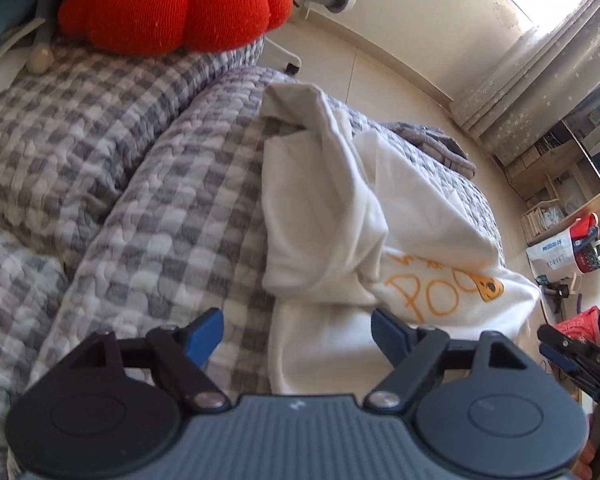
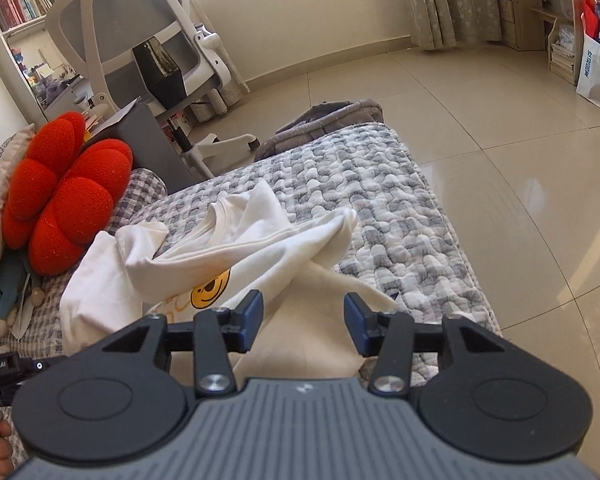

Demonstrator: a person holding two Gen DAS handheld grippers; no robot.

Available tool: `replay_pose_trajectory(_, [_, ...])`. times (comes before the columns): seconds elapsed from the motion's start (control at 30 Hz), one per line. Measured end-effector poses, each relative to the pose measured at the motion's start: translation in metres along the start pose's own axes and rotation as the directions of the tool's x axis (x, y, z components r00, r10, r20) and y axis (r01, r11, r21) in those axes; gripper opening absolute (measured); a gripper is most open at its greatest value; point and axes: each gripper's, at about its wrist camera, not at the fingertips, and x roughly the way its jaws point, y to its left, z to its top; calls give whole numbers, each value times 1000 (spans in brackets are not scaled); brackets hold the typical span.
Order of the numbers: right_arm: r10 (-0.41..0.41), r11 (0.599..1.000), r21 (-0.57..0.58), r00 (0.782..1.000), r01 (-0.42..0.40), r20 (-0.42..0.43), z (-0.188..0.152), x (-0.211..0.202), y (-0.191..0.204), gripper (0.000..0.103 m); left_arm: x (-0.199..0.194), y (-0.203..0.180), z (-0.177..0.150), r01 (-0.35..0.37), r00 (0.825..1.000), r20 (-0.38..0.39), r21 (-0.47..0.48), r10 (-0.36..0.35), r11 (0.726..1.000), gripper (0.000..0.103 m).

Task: Fold clothes

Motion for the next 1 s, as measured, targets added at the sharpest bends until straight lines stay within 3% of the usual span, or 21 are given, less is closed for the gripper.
replay_pose_trajectory(0.17, [-12, 1000, 11, 1000, 12, -10, -2, 2, -3, 49, 7, 8, -23, 55, 992, -113, -47, -60, 997, 80])
replay_pose_trajectory(0.27, [-35, 999, 30, 999, 35, 8, 0, 2, -10, 49, 16, 14, -35, 81, 977, -189, -93, -97, 992, 73])
replay_pose_trajectory(0.5, [-48, 998, 31, 999, 47, 12, 3, 16, -21, 49, 17, 11, -43, 85, 972, -213, -68, -98, 994, 66])
replay_pose_trajectory(0.67, [-41, 998, -48, 999, 42, 21, 5, 27, -16, 49, 17, 8, -48, 86, 970, -224, -43, -93, 995, 49])
replay_pose_trajectory(0.77, [-30, 995, -99, 999, 33, 28, 5, 35, -15, 49, 17, 7, -51, 86, 969, -230, -28, -90, 996, 30])
replay_pose_trajectory(0.83, [-21, 990, -142, 999, 25, 35, 5, 39, -14, 49, 17, 8, -52, 75, 970, -232, -20, -78, 997, 13])
replay_pose_trajectory(0.93, [5, 978, -210, 1000, 0, 21, 3, 43, -11, 48, 17, 12, -53, 69, 972, -226, -19, -71, 997, 4])
replay_pose_trajectory(0.97, [12, 973, -230, 1000, -9, 13, 2, 44, -10, 45, 15, 12, -53, 70, 973, -220, -16, -72, 997, 4])
replay_pose_trajectory(1.0, [16, 969, -247, 1000, -15, 1, 1, 44, -9, 28, 12, 11, -52, 72, 975, -211, -7, -72, 997, 4])
